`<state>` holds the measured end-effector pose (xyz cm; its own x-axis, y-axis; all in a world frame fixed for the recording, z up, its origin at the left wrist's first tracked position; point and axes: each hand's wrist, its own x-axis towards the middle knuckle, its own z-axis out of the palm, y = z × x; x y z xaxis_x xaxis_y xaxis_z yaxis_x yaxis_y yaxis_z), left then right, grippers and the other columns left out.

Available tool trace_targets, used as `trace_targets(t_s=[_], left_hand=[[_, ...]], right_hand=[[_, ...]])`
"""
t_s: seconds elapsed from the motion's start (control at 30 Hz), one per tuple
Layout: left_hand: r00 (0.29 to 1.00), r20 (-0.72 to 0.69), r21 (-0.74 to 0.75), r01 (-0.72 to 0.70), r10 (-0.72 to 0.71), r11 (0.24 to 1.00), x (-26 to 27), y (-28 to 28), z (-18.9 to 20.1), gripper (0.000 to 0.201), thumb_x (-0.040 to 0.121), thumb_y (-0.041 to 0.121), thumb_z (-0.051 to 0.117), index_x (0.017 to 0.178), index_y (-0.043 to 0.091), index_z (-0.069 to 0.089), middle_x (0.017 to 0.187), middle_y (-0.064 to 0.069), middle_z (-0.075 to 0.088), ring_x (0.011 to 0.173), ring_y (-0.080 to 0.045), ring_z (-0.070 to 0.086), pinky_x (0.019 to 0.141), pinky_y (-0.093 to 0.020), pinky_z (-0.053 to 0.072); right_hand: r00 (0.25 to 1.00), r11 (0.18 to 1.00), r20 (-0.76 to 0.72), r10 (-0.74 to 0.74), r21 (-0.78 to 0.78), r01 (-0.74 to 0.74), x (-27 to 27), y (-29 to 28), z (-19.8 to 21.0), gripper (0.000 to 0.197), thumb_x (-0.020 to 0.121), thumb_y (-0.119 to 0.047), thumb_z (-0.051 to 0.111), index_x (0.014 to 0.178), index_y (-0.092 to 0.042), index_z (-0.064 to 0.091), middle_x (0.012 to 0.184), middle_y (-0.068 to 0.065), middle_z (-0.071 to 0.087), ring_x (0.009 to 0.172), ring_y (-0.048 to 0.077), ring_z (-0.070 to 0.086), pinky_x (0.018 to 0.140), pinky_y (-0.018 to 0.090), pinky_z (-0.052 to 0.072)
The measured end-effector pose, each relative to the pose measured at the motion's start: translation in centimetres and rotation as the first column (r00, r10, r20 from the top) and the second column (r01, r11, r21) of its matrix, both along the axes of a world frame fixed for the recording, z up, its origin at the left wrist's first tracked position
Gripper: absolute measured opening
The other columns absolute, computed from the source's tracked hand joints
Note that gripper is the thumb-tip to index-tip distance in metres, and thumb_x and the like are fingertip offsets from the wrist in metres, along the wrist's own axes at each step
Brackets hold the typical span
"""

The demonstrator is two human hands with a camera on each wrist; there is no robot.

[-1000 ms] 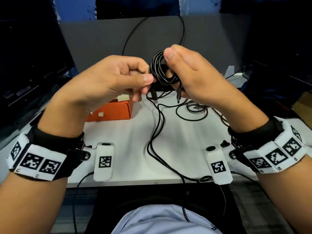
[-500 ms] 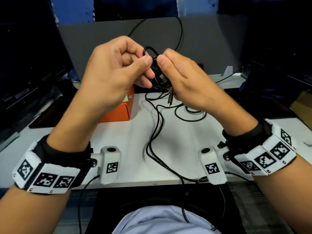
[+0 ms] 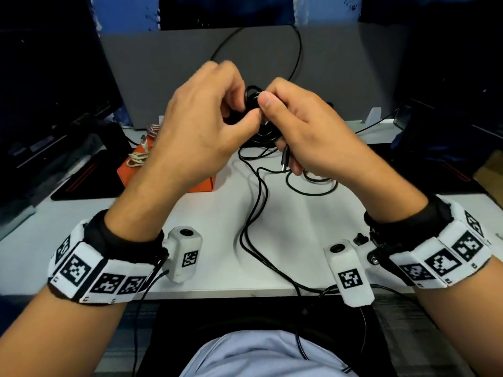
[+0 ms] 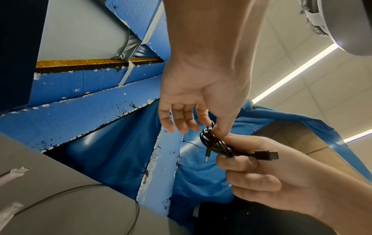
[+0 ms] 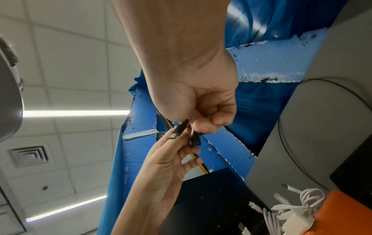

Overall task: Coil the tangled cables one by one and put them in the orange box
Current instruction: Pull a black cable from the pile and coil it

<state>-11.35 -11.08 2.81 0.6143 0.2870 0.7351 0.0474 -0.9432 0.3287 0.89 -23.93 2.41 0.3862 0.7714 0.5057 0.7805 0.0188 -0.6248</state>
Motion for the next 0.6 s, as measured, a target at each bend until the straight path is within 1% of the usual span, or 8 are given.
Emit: trace_targets(t_s=[0.07,0.1,0.2,0.27,0.37,0.47,0.53,0.6], left_hand=[[0.997,-0.006,-0.148,0.072,-0.074,0.986,0.0,0.3,0.2,0.024,0.090,0.035,0.068,0.103,0.023,0.052,0.102,0.004,0.062,0.091,-0.012,0.063,0.079,-0.031,0.054],[0.984,-0.022,-0.245,0.166,-0.176,0.955,0.0,0.4,0.3,0.027,0.090,0.031,0.067,0.111,0.022,0.053,0.108,0.005,0.064,0.097,-0.010,0.065,0.086,-0.033,0.056],[0.889,-0.067,-0.371,0.399,-0.453,0.838,-0.5,0.5,0.6,0.037,0.096,0.004,0.058,0.131,0.014,0.052,0.114,0.006,0.065,0.105,-0.009,0.066,0.093,-0.034,0.056],[0.883,-0.117,-0.309,0.401,-0.453,0.862,-0.7,0.3,0.8,0.040,0.097,-0.002,0.052,0.135,0.014,0.053,0.115,0.006,0.065,0.106,-0.010,0.065,0.094,-0.036,0.056],[0.907,-0.182,-0.222,0.337,-0.379,0.915,-0.7,-0.2,0.8,0.041,0.096,0.006,0.048,0.135,0.018,0.052,0.115,0.009,0.064,0.104,-0.014,0.066,0.089,-0.044,0.057],[0.930,-0.212,-0.166,0.267,-0.299,0.949,-0.8,-0.5,0.7,0.029,0.100,0.016,0.047,0.127,0.023,0.050,0.101,0.010,0.064,0.089,-0.010,0.063,0.075,-0.034,0.054],[0.943,-0.196,-0.152,0.243,-0.270,0.958,-0.8,-0.6,0.6,0.021,0.101,0.021,0.046,0.121,0.025,0.051,0.091,0.007,0.064,0.079,-0.011,0.061,0.069,-0.035,0.051],[0.946,-0.105,-0.194,0.283,-0.306,0.939,-0.7,-0.6,0.5,0.019,0.101,0.019,0.047,0.118,0.018,0.055,0.087,0.006,0.062,0.076,-0.010,0.058,0.068,-0.038,0.050]], right_hand=[[0.999,0.999,-0.026,0.044,0.024,-0.043,-0.4,0.0,0.0,0.027,0.111,-0.038,0.041,0.089,-0.026,0.051,0.064,-0.001,0.056,0.037,0.015,0.053,0.037,0.027,0.041],[0.998,0.998,-0.022,0.063,0.032,-0.062,-0.6,0.0,0.0,0.026,0.111,-0.037,0.041,0.091,-0.024,0.052,0.063,-0.004,0.055,0.037,0.012,0.052,0.037,0.027,0.041],[0.997,0.997,0.051,0.064,0.037,-0.066,-1.2,-0.1,0.0,0.026,0.111,-0.035,0.042,0.091,-0.026,0.053,0.062,-0.008,0.054,0.049,0.008,0.057,0.043,0.020,0.041],[0.993,0.999,0.112,0.040,0.025,-0.043,-1.5,-0.3,0.2,0.025,0.111,-0.035,0.041,0.088,-0.032,0.050,0.064,-0.009,0.056,0.055,0.004,0.060,0.048,0.022,0.042],[0.983,1.000,0.185,0.003,-0.003,-0.003,-1.7,-0.7,0.4,0.022,0.111,-0.036,0.040,0.095,-0.029,0.053,0.063,-0.007,0.058,0.057,0.001,0.061,0.054,0.032,0.046],[0.975,0.999,0.218,-0.036,-0.002,0.037,-1.8,-0.9,0.7,0.019,0.111,-0.038,0.039,0.096,-0.032,0.049,0.060,-0.010,0.057,0.059,-0.001,0.061,0.055,0.032,0.044],[0.973,0.998,0.221,-0.061,0.003,0.061,-1.7,-1.0,0.9,0.025,0.111,-0.040,0.038,0.095,-0.026,0.051,0.061,-0.007,0.057,0.059,0.004,0.061,0.055,0.035,0.044],[0.970,0.997,0.229,-0.079,0.017,0.077,-1.8,-1.1,1.2,0.033,0.111,-0.042,0.037,0.099,-0.016,0.053,0.066,-0.002,0.059,0.061,0.012,0.060,0.059,0.043,0.048]])
